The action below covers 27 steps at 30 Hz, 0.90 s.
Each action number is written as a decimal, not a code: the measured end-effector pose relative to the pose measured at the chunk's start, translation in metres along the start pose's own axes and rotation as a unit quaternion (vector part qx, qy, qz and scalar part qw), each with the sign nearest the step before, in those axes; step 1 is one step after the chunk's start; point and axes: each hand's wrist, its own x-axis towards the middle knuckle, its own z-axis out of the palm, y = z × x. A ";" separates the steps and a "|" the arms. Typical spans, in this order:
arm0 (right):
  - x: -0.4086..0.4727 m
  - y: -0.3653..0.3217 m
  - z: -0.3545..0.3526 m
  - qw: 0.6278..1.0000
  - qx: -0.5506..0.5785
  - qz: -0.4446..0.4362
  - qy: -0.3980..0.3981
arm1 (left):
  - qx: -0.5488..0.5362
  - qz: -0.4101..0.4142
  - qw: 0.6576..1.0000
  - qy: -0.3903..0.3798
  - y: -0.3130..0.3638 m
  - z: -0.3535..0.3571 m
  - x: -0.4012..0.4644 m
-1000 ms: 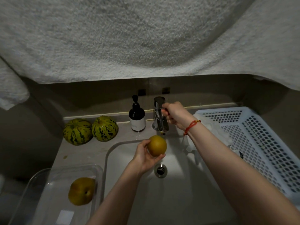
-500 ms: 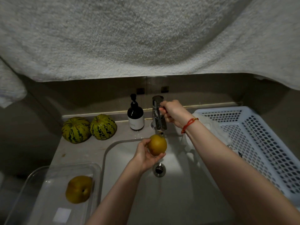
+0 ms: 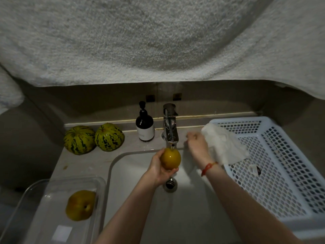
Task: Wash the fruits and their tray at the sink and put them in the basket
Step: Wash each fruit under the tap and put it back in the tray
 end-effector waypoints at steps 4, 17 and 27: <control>-0.007 0.042 0.028 0.989 0.032 0.070 -0.125 | 0.040 0.038 0.998 -0.008 -0.006 0.010 0.007; -0.007 0.069 0.079 0.990 0.024 -0.140 0.018 | 0.005 0.046 0.999 -0.018 0.012 0.010 0.004; 0.002 0.064 0.058 0.987 0.152 -0.049 0.002 | 0.264 0.255 0.930 -0.033 -0.009 0.009 0.019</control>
